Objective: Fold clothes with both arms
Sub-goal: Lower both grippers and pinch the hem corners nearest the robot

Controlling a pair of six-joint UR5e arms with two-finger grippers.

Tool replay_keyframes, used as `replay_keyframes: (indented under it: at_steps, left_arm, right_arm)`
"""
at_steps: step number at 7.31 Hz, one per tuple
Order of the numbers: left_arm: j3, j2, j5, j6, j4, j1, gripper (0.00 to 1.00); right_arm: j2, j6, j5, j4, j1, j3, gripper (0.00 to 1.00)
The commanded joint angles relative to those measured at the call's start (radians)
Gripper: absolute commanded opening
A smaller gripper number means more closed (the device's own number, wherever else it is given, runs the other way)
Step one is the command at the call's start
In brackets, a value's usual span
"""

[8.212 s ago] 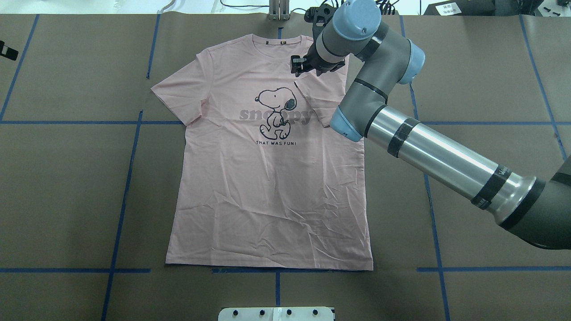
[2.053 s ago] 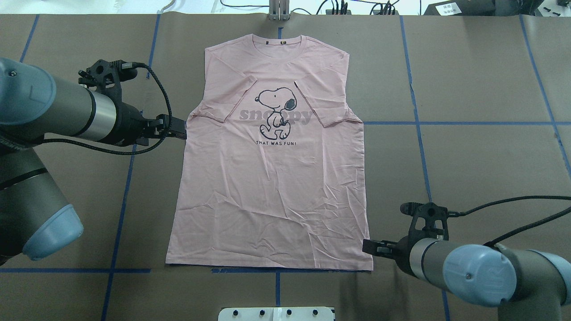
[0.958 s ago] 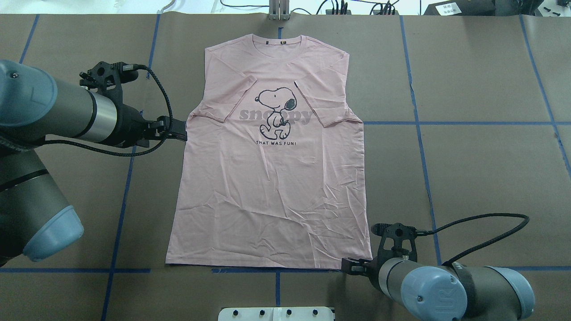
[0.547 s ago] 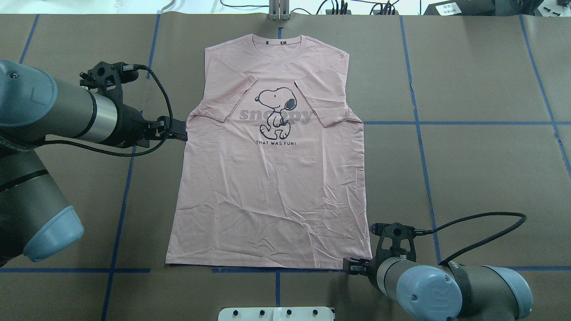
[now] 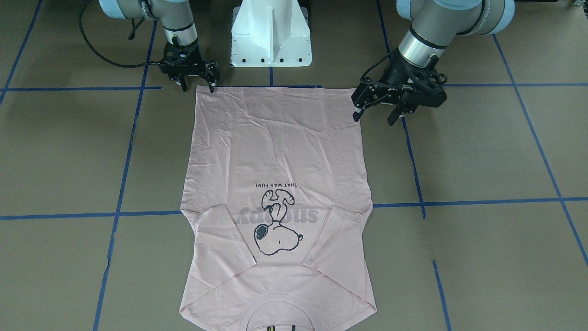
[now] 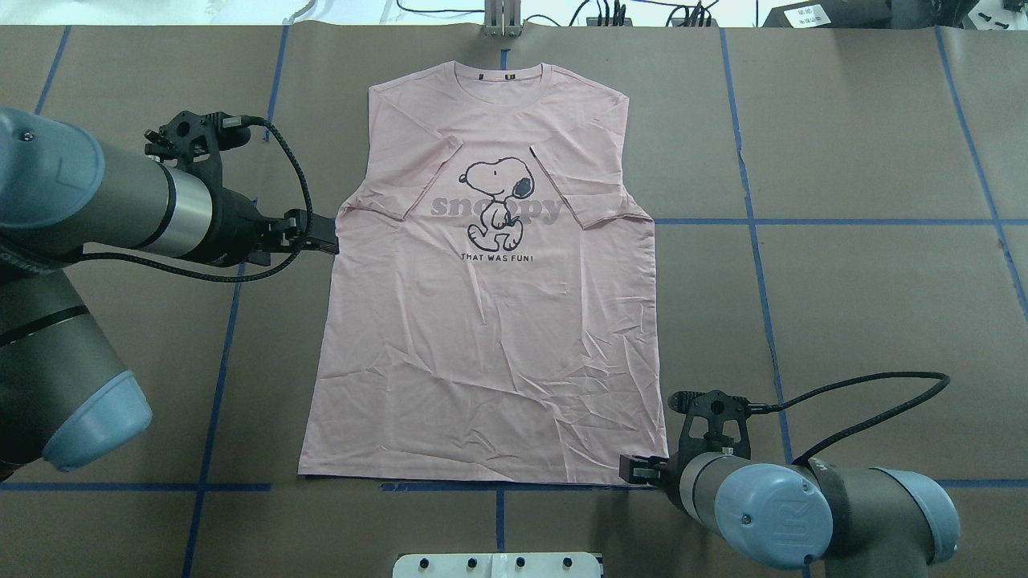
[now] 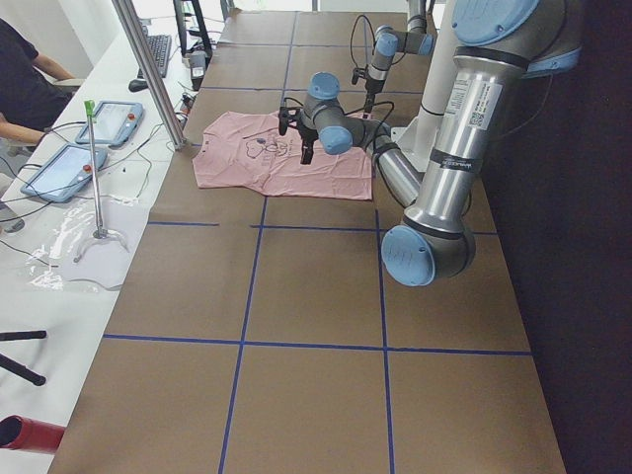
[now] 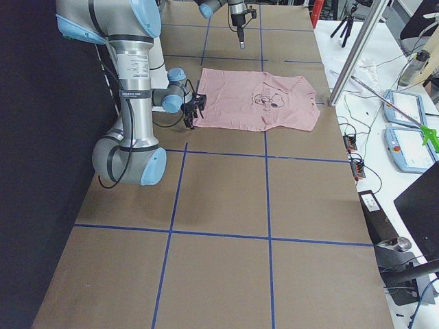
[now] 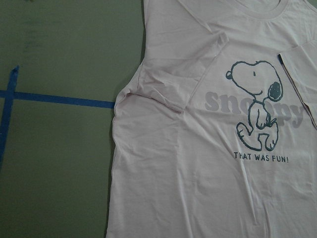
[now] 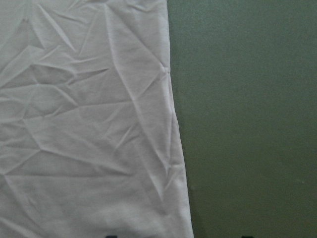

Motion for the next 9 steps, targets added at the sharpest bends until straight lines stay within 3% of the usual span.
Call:
replay_keyframes:
  at_steps: [1, 5, 9]
  left_arm:
    - [-0.002, -0.001, 0.001, -0.003, 0.0, 0.0, 1.0]
    - [-0.002, -0.001, -0.005, -0.003, 0.0, 0.0, 1.0]
    - [-0.001, -0.001, -0.005, -0.003, 0.0, 0.0, 1.0]
  right_arm:
    - [0.002, -0.001, 0.007, 0.0, 0.002, -0.006, 0.86]
    - [0.034, -0.001, 0.036, -0.016, 0.005, -0.03, 0.81]
    - [0.032, -0.001, 0.059, -0.016, 0.02, -0.021, 0.18]
